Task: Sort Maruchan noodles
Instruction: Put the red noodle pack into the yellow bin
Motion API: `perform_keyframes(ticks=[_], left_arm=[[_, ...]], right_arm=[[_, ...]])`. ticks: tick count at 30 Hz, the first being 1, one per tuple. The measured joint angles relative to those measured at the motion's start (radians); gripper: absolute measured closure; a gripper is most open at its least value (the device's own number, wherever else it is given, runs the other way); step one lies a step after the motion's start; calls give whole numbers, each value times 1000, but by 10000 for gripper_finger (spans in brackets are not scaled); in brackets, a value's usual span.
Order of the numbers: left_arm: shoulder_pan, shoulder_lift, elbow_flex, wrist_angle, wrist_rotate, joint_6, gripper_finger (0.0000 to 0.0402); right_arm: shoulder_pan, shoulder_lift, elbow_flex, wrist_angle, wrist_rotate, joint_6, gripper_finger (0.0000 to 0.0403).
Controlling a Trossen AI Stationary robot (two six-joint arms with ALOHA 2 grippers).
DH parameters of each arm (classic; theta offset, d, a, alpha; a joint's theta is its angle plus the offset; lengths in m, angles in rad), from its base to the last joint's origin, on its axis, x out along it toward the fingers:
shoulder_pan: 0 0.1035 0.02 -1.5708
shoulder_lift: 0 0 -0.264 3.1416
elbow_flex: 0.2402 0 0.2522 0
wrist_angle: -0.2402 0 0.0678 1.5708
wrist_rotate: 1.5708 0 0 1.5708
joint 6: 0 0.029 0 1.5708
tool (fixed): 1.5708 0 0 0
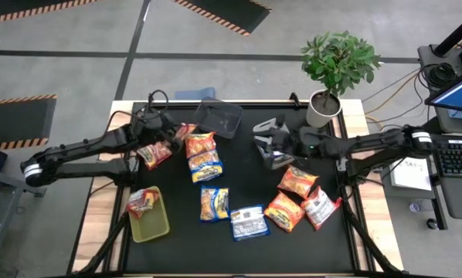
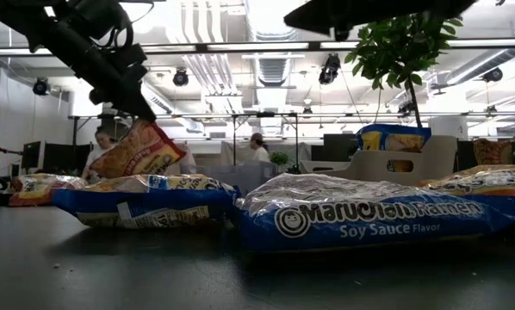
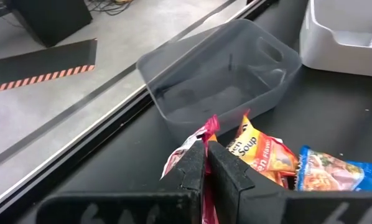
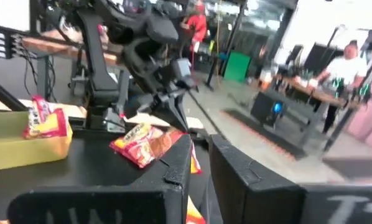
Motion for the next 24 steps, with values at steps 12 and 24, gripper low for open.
perform_keyframes(ticks=[12, 24], left_arm=[[-56, 0, 0, 0, 0, 1, 401], [-55, -1, -1, 0, 0, 12, 401]], right_arm=[[-63, 265, 310, -231, -11, 15, 225], [-181, 619, 630, -277, -257, -20, 169]])
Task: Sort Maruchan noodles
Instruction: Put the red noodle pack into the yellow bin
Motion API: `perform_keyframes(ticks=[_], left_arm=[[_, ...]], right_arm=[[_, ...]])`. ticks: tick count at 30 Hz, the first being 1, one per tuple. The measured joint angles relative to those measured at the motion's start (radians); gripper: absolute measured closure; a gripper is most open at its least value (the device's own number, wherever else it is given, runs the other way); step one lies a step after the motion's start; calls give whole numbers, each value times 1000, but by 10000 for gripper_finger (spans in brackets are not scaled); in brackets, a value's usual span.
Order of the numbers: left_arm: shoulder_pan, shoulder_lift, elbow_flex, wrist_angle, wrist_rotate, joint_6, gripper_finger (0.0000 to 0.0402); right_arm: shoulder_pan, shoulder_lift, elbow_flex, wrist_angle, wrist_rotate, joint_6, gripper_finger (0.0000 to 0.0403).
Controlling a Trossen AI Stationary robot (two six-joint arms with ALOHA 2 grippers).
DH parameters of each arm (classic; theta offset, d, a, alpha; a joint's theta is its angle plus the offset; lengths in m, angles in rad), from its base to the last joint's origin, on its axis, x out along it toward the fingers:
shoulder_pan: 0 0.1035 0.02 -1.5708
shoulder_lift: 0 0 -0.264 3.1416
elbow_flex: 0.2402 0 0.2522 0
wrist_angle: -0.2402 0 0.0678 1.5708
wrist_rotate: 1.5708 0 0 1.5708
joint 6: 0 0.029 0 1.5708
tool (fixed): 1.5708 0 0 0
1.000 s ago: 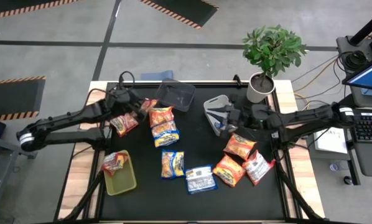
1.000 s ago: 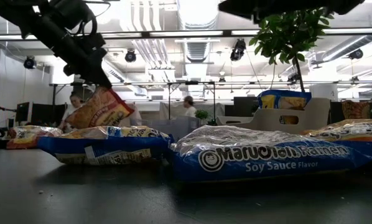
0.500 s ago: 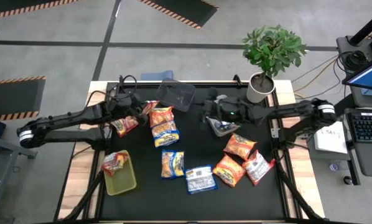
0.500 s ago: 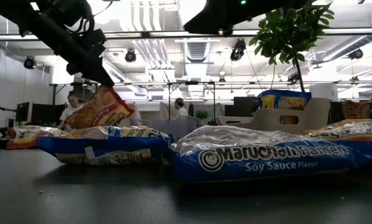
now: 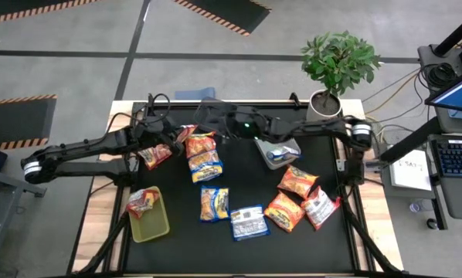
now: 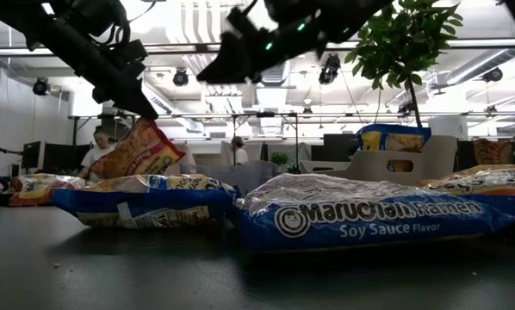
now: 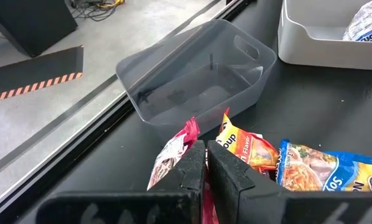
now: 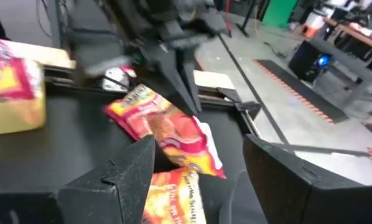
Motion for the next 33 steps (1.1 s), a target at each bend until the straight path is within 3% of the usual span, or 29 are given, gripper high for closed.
perform_keyframes(ticks=[10, 15, 23, 33], left_arm=[[0, 14, 0, 7, 0, 0, 401], [0, 40, 0, 15, 0, 0, 401], [0, 80, 0, 30, 0, 14, 401], [0, 76, 0, 59, 34, 32, 401]], right_arm=[[-74, 267, 251, -63, -22, -23, 174], [-81, 388, 403, -171, -119, -17, 173], [-81, 542, 645, -307, -157, -76, 179], [-79, 601, 722, -300, -224, -199, 179]])
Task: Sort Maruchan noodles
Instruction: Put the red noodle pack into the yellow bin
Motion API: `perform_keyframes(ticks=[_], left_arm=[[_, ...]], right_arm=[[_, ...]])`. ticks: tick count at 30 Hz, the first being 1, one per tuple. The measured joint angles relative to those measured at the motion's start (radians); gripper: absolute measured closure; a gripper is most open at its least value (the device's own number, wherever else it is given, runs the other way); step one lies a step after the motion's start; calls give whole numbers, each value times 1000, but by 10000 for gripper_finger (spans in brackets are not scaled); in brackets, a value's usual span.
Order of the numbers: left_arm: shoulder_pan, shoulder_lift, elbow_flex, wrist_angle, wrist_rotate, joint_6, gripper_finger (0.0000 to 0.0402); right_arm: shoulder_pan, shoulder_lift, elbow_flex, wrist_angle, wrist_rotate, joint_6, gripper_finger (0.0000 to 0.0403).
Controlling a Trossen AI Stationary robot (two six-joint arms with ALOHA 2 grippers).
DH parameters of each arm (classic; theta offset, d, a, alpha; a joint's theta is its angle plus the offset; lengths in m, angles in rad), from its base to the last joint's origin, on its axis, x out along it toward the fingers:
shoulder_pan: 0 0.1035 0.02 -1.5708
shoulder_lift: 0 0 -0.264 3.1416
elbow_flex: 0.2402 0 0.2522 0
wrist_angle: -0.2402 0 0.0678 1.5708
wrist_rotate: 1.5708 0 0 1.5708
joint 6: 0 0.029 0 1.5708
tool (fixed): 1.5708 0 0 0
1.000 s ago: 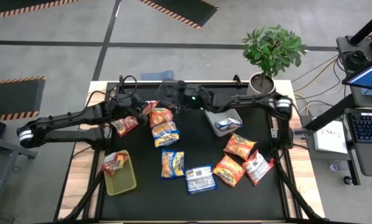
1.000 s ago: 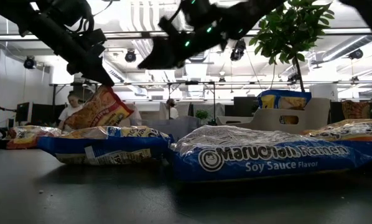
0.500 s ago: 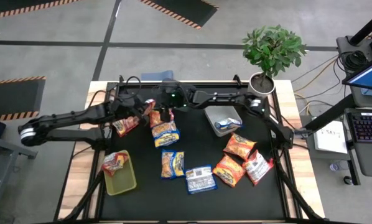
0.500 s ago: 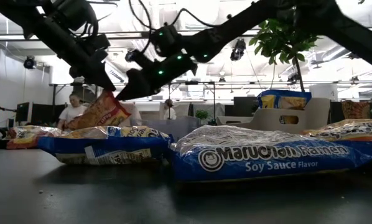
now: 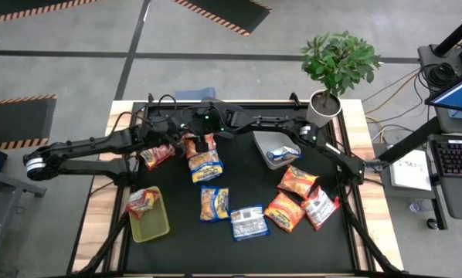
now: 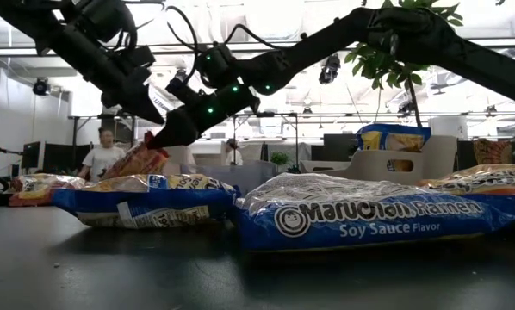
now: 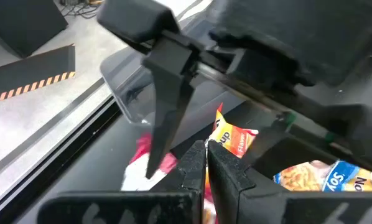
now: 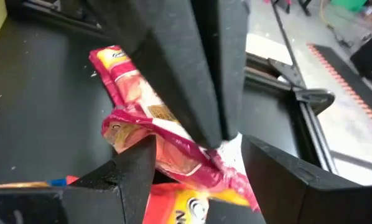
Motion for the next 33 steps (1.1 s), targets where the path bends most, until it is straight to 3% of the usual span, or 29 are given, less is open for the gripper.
perform_keyframes(ticks=[10, 16, 20, 23, 27, 33], left_arm=[[-3, -2, 0, 34, 18, -1, 401], [-17, -13, 16, 31, 86, -2, 401], [-19, -14, 46, -9, 170, -3, 401], [-23, -14, 77, -117, 171, -6, 401], [-23, -14, 103, -282, 167, -32, 401], [-51, -32, 110, -295, 166, -40, 401]], right_arm=[[2, 1, 0, -5, -18, -3, 191], [9, 1, 0, -4, -56, -3, 255], [11, 1, 0, -4, -56, -3, 327], [11, 1, 0, -5, -56, 4, 381], [11, 1, 0, -8, -55, 55, 391], [15, -10, -2, -69, -55, 146, 394]])
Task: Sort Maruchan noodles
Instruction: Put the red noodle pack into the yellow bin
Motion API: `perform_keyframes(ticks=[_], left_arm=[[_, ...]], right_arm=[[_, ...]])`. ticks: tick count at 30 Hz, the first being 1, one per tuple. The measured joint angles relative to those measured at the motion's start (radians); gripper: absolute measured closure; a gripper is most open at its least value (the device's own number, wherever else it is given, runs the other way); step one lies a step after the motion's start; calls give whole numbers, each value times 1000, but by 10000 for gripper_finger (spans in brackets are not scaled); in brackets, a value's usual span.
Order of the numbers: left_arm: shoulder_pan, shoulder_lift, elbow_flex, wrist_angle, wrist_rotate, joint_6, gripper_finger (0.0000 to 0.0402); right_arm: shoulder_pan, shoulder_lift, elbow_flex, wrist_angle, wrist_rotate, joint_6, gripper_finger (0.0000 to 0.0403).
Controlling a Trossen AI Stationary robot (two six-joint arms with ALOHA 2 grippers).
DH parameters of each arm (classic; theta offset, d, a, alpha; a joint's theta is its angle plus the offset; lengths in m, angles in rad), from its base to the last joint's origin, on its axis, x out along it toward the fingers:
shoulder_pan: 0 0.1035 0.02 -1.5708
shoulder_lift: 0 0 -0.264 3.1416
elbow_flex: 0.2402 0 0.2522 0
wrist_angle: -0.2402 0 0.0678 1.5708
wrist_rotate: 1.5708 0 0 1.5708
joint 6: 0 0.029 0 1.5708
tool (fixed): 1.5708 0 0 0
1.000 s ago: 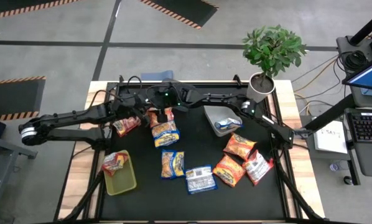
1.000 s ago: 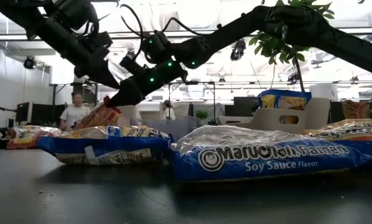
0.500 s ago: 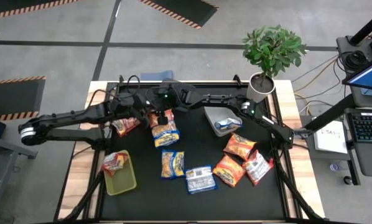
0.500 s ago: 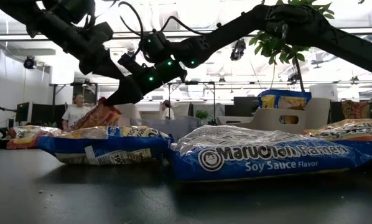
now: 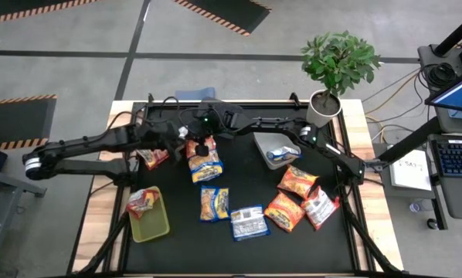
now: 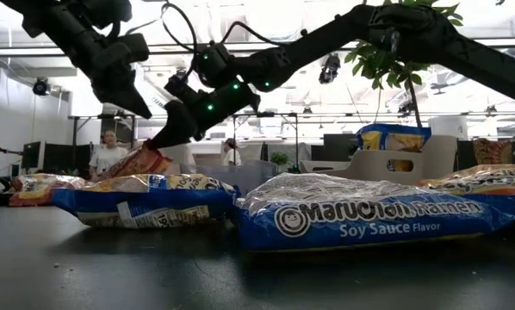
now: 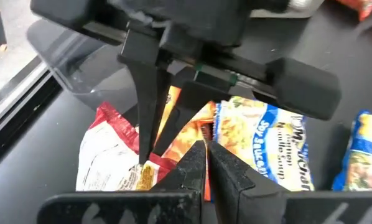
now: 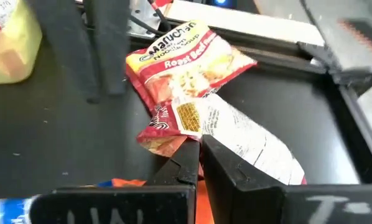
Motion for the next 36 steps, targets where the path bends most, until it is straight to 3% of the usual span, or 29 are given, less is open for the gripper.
perform_keyframes(ticks=[6, 10, 26, 31, 36], left_arm=[[-58, -14, 4, -30, 0, -119, 400], [-92, -14, -16, -63, -6, -145, 378], [-147, 11, -20, -74, -129, -175, 155], [-148, 44, -36, -74, -201, -193, 146], [-161, 64, -38, -69, -271, -213, 160]], right_arm=[[6, -14, 0, -40, 3, 80, 394], [15, -33, 0, -39, 4, 99, 394], [34, -64, -1, -99, 3, 166, 394], [32, -117, -7, -208, 5, 132, 394], [38, -197, -97, -295, 11, 105, 394]])
